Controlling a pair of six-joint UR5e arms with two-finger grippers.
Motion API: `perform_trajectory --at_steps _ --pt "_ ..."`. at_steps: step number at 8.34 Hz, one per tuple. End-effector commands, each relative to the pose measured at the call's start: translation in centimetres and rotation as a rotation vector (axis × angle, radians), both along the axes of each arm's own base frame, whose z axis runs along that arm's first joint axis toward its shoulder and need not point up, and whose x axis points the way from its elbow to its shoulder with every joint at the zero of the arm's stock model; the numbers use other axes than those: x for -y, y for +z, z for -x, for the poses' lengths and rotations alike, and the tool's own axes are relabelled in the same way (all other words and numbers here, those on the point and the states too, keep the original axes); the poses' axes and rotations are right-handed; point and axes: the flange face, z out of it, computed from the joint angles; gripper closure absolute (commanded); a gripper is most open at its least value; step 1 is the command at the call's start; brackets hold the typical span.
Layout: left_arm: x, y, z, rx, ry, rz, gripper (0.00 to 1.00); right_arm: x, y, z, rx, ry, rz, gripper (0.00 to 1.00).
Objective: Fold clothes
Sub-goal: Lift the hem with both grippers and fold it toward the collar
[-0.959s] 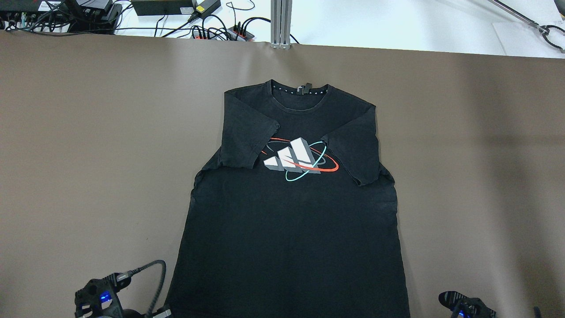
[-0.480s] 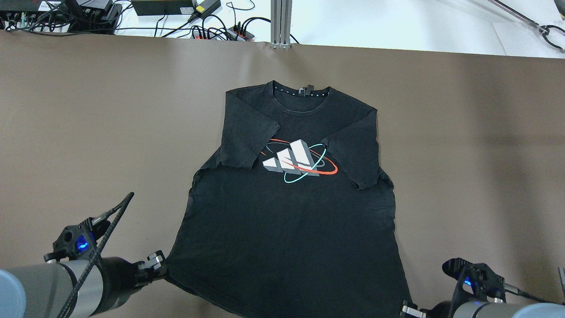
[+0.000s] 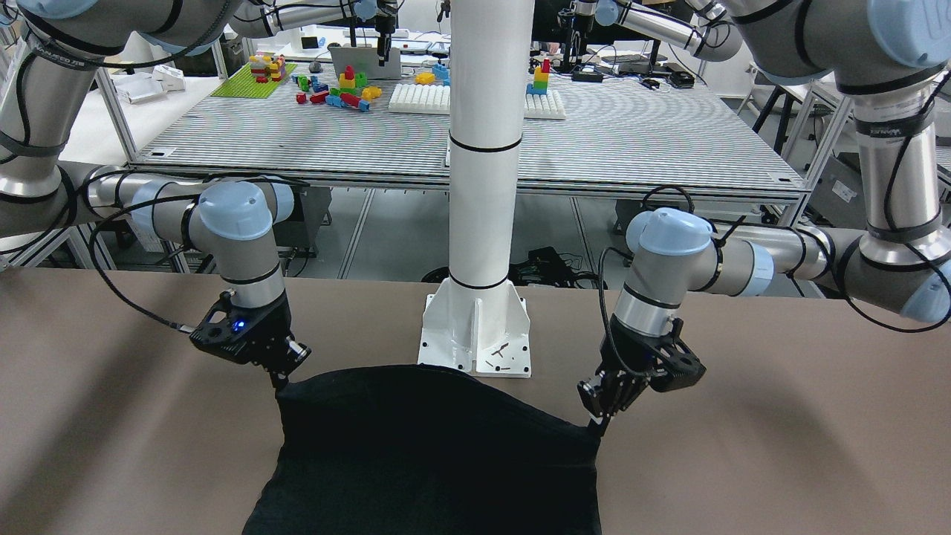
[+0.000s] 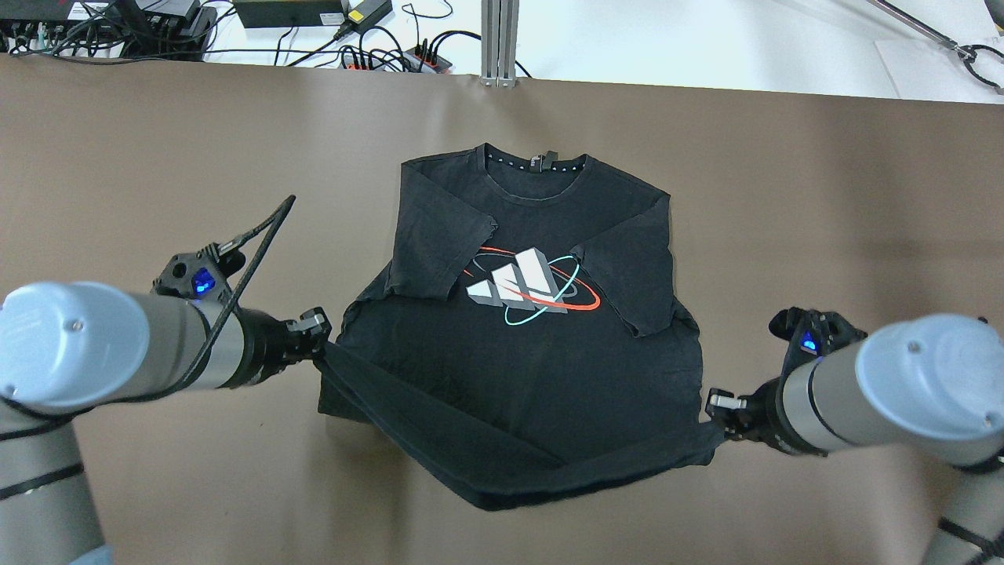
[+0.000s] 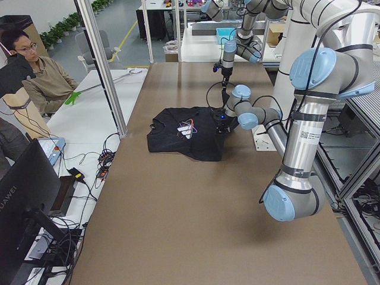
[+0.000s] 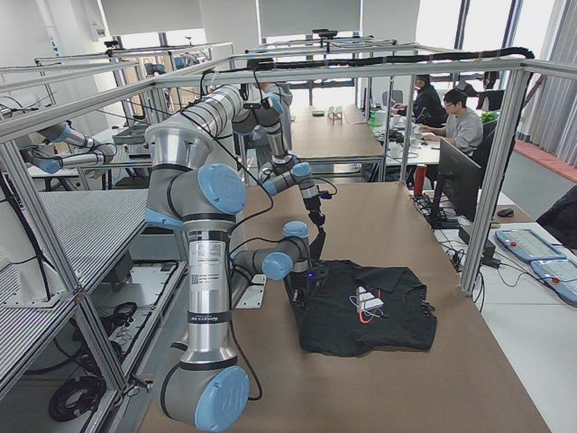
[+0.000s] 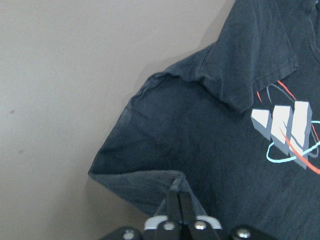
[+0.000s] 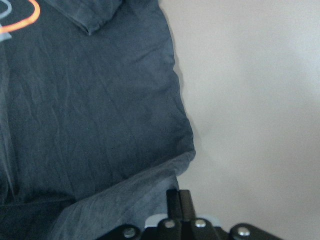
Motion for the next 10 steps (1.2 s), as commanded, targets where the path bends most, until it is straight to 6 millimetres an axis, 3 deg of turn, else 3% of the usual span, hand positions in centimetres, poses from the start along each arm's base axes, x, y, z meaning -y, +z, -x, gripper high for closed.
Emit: perform_trajectory --at_steps 1,2,4,7,9,10 --pt "9.4 1.6 0.9 0.093 -0.025 -0.038 1.00 11.0 1.5 -1.1 -0.086 -0.007 -0.064 1.00" --pt "12.3 1.7 1.2 0.103 -0.032 -0.027 1.00 15.2 2.4 -1.2 -0.121 -0.012 -0.087 1.00" --pt "16.4 0.8 1.7 0.115 -0.061 -0.034 1.00 20.3 3.7 -1.4 -0.175 -0.020 -0.105 1.00" --pt "23.4 1.8 -0.9 0.091 -0.089 -0.054 1.00 26.9 5.9 -0.4 -0.207 0.007 -0.157 1.00" --pt "27.7 4.0 -2.5 0.102 -0.096 -0.073 1.00 33.0 7.4 2.2 -0.219 0.016 -0.187 1.00" --pt "29.9 4.4 -3.9 0.097 -0.103 -0.079 1.00 35.2 9.3 3.1 -0.250 0.042 -0.219 1.00"
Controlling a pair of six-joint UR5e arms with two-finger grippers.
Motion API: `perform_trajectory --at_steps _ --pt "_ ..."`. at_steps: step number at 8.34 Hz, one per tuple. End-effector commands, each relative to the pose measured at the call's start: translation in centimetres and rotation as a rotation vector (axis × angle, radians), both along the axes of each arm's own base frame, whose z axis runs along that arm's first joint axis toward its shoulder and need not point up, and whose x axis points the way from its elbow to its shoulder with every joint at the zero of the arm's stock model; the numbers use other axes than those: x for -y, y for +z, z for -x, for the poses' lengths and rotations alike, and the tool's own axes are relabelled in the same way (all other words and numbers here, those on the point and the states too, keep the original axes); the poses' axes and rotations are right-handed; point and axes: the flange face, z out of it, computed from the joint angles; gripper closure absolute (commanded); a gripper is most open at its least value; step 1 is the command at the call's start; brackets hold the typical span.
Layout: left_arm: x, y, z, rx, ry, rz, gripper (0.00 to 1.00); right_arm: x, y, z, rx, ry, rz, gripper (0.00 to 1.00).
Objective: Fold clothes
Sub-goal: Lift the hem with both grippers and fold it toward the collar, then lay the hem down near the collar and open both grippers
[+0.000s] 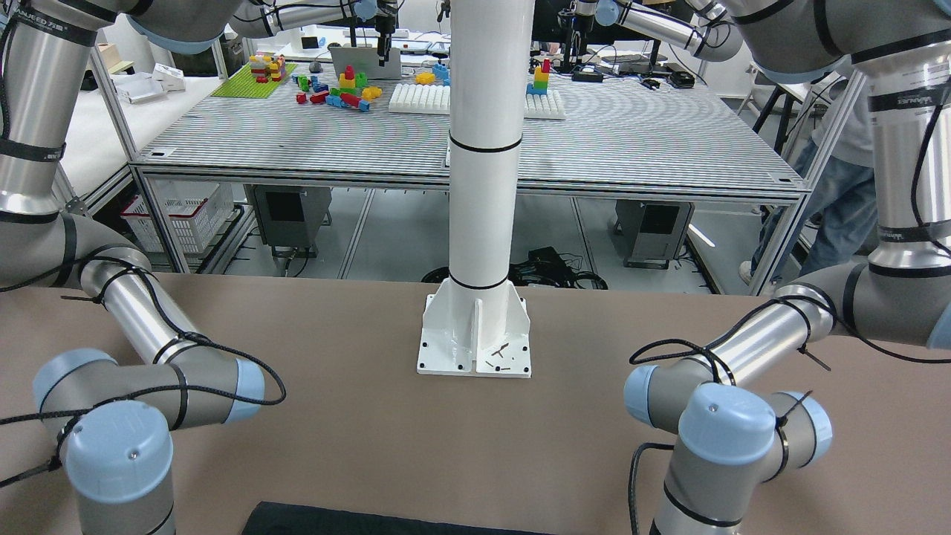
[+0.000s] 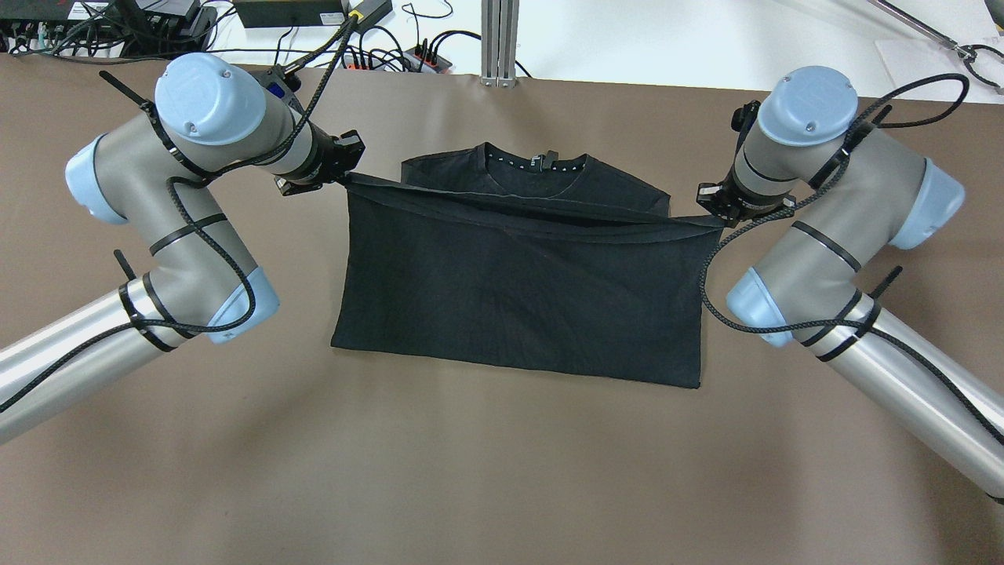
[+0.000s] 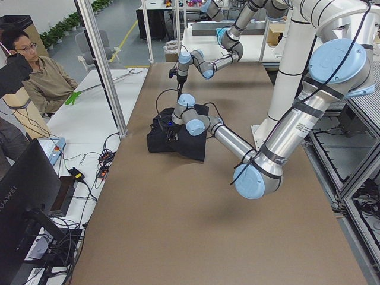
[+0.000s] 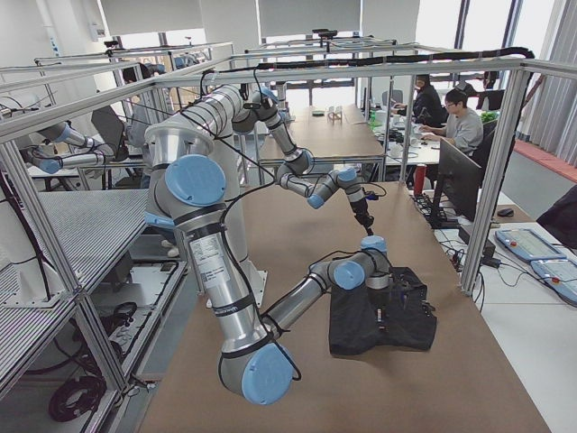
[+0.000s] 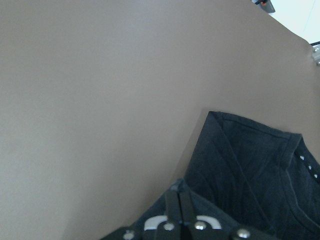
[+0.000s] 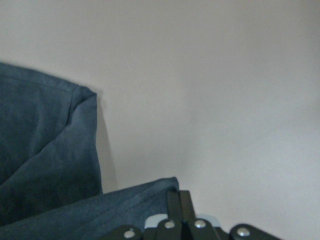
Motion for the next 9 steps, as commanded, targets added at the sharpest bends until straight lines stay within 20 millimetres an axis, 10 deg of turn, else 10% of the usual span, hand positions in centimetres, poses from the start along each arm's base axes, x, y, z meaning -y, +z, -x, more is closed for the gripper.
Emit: perform_trajectory --at_steps 1,3,6,9 --pt "5.7 1.4 -3.1 0.000 -0.011 -0.018 1.00 6.2 2.9 2.7 -0.043 0.042 -0.067 1.00" --pt "7.2 3.7 -4.0 0.000 -0.016 -0.044 0.86 7.0 2.1 3.2 -0.039 0.054 -0.078 0.94" --pt "8.2 4.6 -3.6 0.014 -0.016 -0.061 0.09 8.2 -0.3 4.0 0.003 0.181 -0.037 0.28" --pt "8.0 4.7 -3.6 0.012 -0.015 -0.062 0.07 6.5 -2.1 4.4 0.105 0.254 -0.042 0.09"
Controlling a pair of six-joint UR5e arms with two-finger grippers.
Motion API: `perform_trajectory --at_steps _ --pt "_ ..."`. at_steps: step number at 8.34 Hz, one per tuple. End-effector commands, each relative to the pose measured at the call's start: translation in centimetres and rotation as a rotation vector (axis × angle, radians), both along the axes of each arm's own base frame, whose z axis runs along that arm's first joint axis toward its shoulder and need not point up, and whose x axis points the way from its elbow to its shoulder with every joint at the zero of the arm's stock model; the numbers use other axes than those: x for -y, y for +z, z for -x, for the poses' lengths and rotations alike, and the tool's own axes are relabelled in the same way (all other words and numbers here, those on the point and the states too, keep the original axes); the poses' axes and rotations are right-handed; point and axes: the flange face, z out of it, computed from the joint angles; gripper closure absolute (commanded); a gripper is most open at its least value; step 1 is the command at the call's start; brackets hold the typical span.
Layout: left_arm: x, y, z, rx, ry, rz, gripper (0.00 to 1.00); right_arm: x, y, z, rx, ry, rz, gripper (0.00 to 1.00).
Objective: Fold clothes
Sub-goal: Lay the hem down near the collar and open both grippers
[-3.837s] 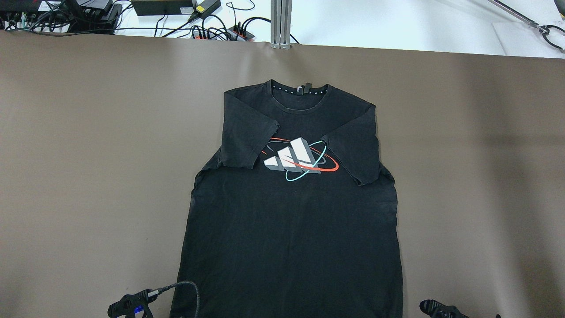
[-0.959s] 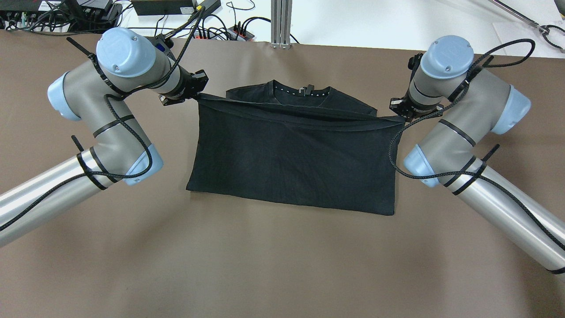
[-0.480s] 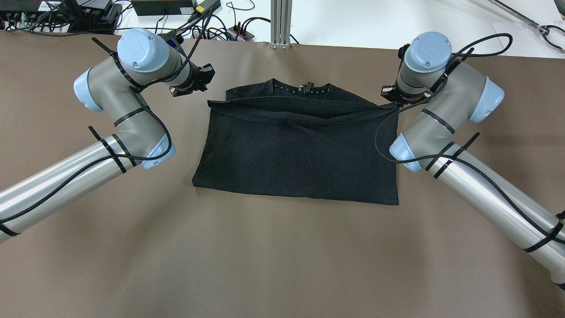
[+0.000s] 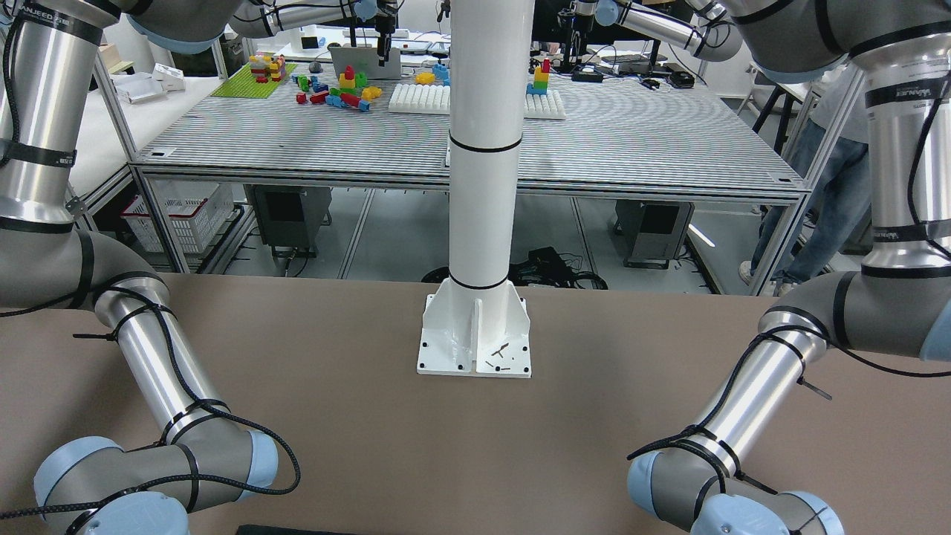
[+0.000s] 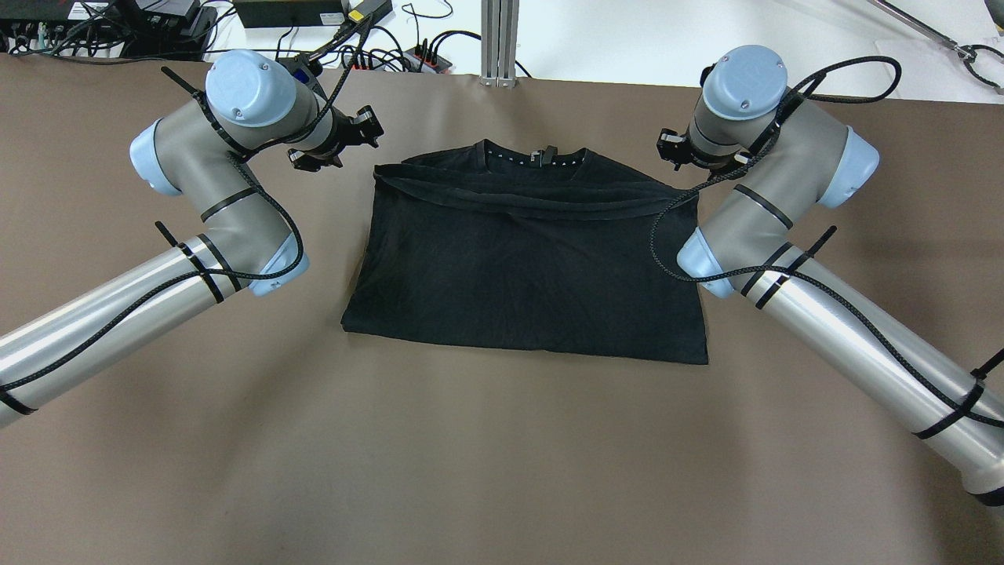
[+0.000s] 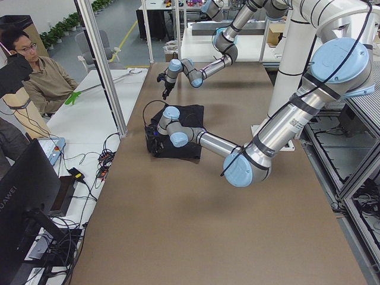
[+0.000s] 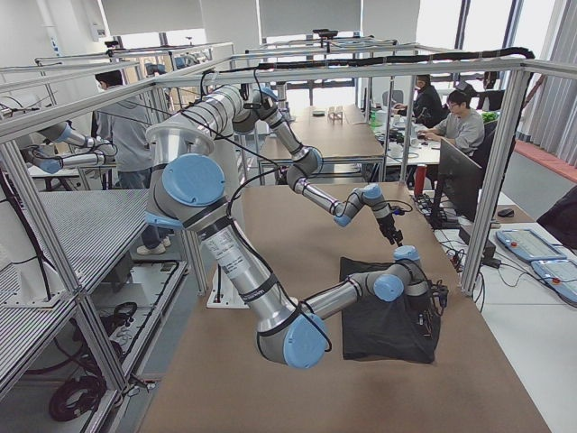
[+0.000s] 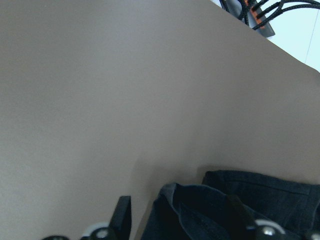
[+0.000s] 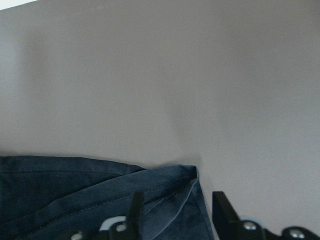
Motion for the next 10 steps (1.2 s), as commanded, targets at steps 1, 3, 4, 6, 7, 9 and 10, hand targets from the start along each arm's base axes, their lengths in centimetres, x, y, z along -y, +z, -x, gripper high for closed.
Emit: perform_trajectory --at_steps 1,3,4,6,7,9,10 --pt "-0.3 -0.3 -0.2 -0.011 0.002 -0.002 0.07 -6.0 0.1 0.9 0.112 0.029 -0.015 0.06" --pt "-0.5 -0.4 -0.4 -0.013 -0.001 0.000 0.07 -12.9 2.1 -0.1 0.140 -0.029 -0.037 0.06" --pt "-0.5 -0.4 -0.3 -0.011 -0.008 -0.001 0.07 -16.2 3.5 -0.3 0.144 -0.056 -0.037 0.07" --pt "-0.8 -0.9 -1.1 0.002 -0.039 -0.020 0.07 -20.5 6.7 0.4 0.168 -0.047 0.020 0.36" --pt "-1.0 -1.2 -1.0 0.006 -0.052 -0.031 0.07 -23.0 8.1 3.1 0.174 -0.072 0.048 0.47" --pt "-1.5 -1.4 -1.2 0.003 -0.067 -0.035 0.07 -23.9 9.0 2.8 0.167 -0.074 0.061 0.49" --pt "-1.9 -1.7 -2.0 0.008 -0.073 -0.045 0.07 -24.6 10.2 3.0 0.152 -0.087 0.075 0.49"
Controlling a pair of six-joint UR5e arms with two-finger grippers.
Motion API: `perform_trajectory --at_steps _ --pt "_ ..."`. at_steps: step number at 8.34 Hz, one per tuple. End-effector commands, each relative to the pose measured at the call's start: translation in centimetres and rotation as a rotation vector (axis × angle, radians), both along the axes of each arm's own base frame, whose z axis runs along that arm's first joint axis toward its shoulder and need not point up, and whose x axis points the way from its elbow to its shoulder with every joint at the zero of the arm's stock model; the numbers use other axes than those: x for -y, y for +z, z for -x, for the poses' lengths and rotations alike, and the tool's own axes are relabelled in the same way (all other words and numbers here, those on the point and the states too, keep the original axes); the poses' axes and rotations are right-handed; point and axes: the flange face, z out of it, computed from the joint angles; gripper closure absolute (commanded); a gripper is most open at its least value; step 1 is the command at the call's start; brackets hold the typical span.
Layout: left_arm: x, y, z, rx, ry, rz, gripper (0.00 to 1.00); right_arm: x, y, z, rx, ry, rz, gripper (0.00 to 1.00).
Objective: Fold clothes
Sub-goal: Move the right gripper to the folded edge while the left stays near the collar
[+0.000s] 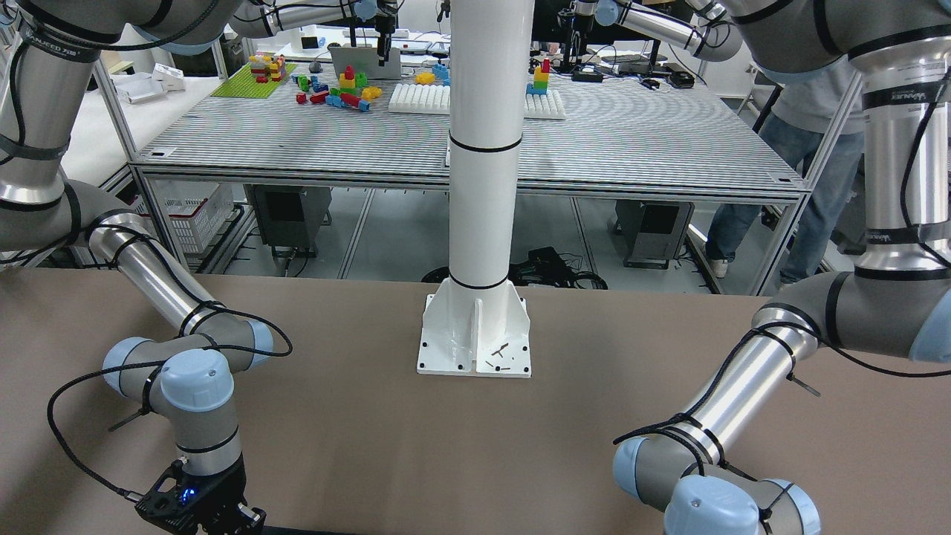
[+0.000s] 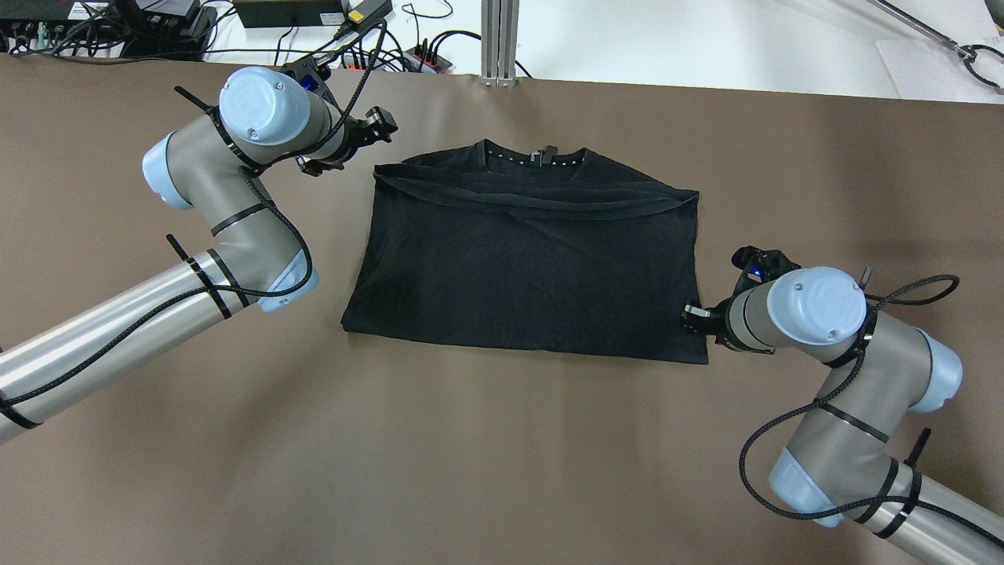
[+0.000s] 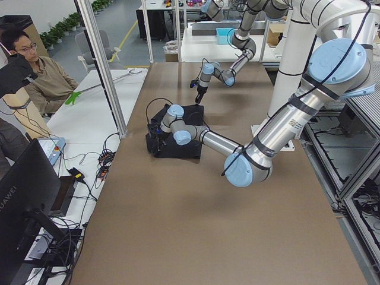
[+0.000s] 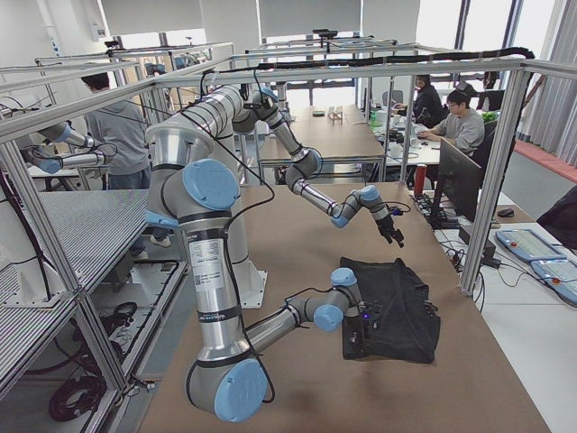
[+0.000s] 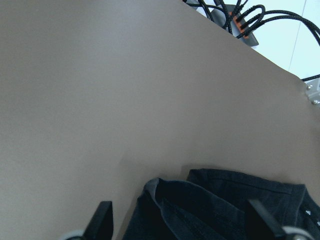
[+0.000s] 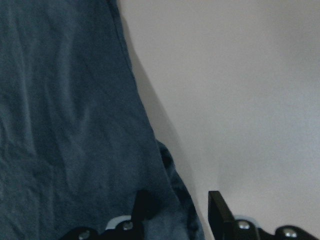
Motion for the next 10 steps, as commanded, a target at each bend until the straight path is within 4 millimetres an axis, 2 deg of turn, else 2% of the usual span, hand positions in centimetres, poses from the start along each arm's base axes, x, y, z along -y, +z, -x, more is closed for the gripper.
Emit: perform_trajectory --at_steps 1,3,4,5,6,7,8,9,10 --pt "-1.5 -0.8 -2.1 0.001 -0.027 -0.016 0.07 -1.9 2.0 0.6 -0.008 -0.024 0.013 0.49" --pt "-1.7 -1.1 -2.3 0.000 -0.032 -0.020 0.07 -2.4 2.1 1.2 0.011 -0.030 0.006 0.50" --pt "-1.7 -1.1 -2.3 -0.001 -0.033 -0.019 0.07 -2.7 1.9 1.7 0.021 -0.024 0.018 0.55" --pt "-1.8 -1.1 -2.4 -0.001 -0.031 -0.019 0.07 -2.8 1.5 1.8 0.029 -0.019 0.019 0.67" --pt "-2.1 -1.2 -3.0 -0.001 -0.023 -0.020 0.07 -2.8 1.5 1.8 0.034 -0.013 0.027 0.86" --pt "-2.3 -1.3 -3.3 -0.002 -0.019 -0.021 0.07 -2.8 1.2 1.7 0.038 -0.013 0.022 1.00" --pt "-2.3 -1.6 -3.3 -0.005 -0.018 -0.022 0.07 -3.1 0.9 1.2 0.045 -0.014 0.018 1.00" --pt "-2.3 -1.6 -3.3 -0.013 -0.025 -0.013 0.07 -4.2 0.6 -0.2 0.055 -0.017 0.016 1.00" --pt "-2.3 -1.6 -3.3 -0.014 -0.026 -0.012 0.07 -5.6 -0.8 -2.0 0.074 -0.022 0.006 1.00"
